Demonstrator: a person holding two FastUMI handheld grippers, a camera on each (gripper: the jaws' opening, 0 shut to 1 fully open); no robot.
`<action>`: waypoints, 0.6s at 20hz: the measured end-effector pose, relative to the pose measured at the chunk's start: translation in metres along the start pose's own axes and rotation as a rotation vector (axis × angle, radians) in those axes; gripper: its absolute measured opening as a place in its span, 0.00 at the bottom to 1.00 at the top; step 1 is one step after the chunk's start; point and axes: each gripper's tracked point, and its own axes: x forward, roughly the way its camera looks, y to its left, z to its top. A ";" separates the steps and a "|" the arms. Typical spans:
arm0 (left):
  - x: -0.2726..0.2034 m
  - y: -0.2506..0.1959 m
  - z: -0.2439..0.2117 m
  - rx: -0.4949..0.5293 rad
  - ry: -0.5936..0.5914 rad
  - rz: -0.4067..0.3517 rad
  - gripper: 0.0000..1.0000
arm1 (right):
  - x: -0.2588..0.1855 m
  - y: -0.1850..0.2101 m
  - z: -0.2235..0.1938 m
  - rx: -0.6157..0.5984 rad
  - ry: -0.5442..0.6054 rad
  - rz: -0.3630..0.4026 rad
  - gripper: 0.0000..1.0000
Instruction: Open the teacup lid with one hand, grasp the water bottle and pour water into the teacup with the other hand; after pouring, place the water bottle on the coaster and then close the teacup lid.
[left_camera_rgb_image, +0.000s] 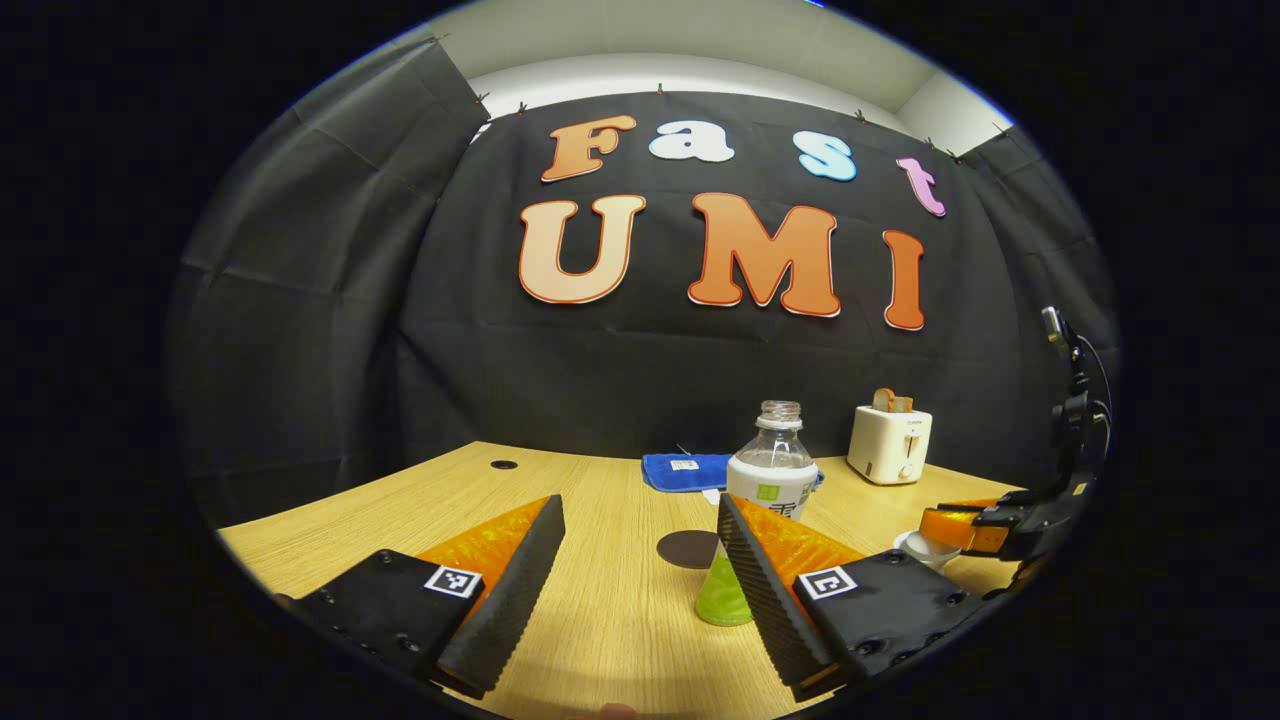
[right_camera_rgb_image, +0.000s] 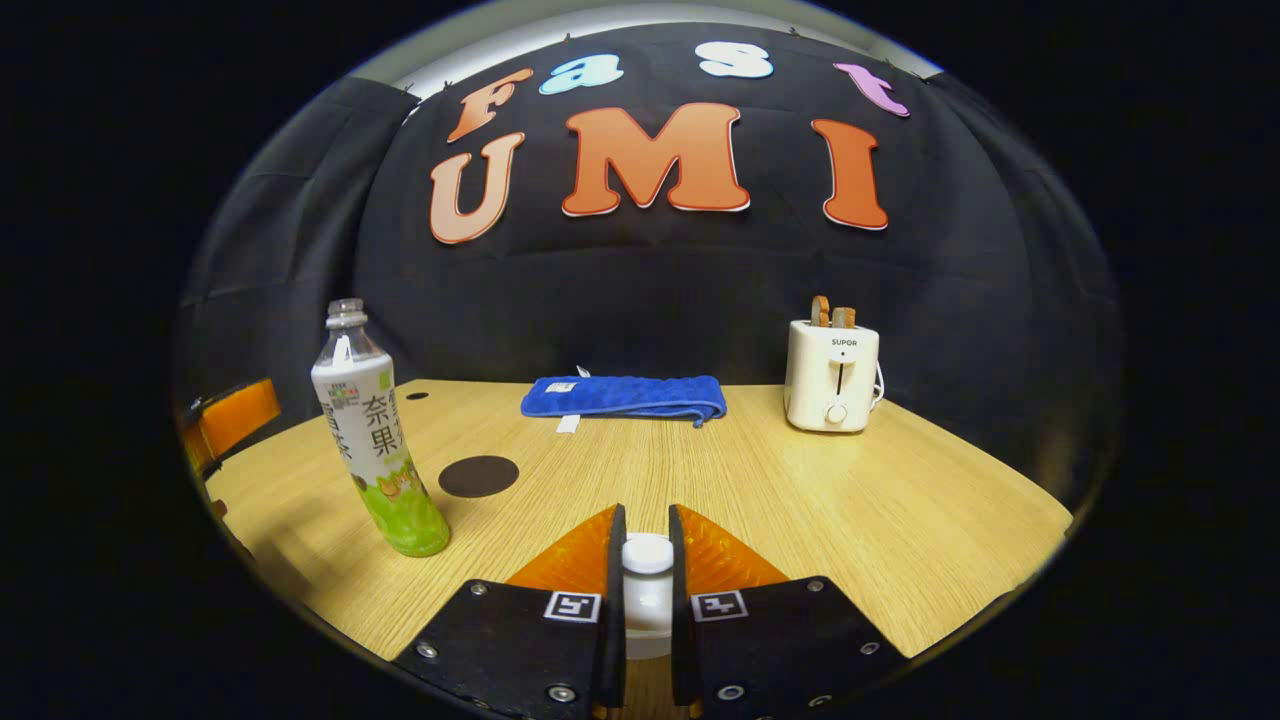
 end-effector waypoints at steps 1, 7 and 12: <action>-0.001 -0.001 0.000 0.001 0.002 -0.004 0.99 | -0.002 -0.002 0.006 0.001 -0.012 -0.002 0.18; -0.004 -0.032 0.000 0.002 0.018 -0.076 0.99 | -0.017 -0.040 0.016 -0.002 -0.037 -0.080 0.18; -0.004 -0.067 -0.011 -0.002 0.060 -0.156 0.99 | -0.025 -0.075 0.007 0.021 -0.017 -0.151 0.19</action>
